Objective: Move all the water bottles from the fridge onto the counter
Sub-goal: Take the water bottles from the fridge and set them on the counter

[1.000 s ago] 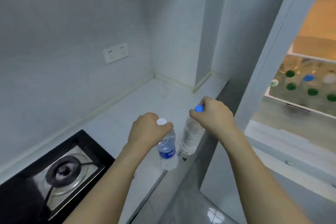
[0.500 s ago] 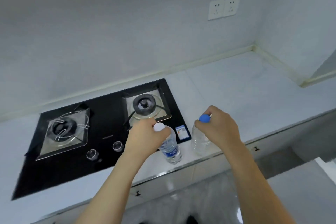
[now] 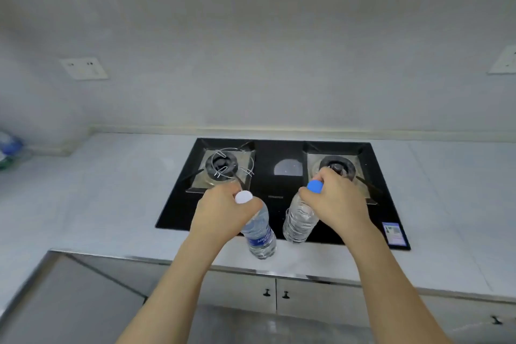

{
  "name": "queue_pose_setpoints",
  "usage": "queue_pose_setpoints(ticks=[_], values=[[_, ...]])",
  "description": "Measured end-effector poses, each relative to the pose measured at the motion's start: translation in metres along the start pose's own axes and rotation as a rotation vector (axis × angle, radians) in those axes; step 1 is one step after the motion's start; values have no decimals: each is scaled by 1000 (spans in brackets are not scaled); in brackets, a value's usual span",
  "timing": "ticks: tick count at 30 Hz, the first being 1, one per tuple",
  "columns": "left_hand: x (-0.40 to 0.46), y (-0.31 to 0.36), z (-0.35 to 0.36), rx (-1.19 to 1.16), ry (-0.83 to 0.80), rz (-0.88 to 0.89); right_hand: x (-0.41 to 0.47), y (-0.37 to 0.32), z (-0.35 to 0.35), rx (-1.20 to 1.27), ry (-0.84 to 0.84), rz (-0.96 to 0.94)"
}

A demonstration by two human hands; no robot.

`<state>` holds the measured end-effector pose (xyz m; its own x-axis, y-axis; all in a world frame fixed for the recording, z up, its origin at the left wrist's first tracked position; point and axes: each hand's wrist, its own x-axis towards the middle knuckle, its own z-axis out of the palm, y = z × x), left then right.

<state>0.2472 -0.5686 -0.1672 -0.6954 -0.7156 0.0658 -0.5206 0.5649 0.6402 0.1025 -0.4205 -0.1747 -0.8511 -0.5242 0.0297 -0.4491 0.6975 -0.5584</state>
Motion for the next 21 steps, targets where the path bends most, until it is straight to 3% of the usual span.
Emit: queue_pose_setpoints(ticks=[11,21], values=[[-22,-158,-141,1,197,-194,-27,-179,105,-24,-121,-180],[-25,-253,-204,-119,327,-349,-30,-283,169,-40,-195,-320]])
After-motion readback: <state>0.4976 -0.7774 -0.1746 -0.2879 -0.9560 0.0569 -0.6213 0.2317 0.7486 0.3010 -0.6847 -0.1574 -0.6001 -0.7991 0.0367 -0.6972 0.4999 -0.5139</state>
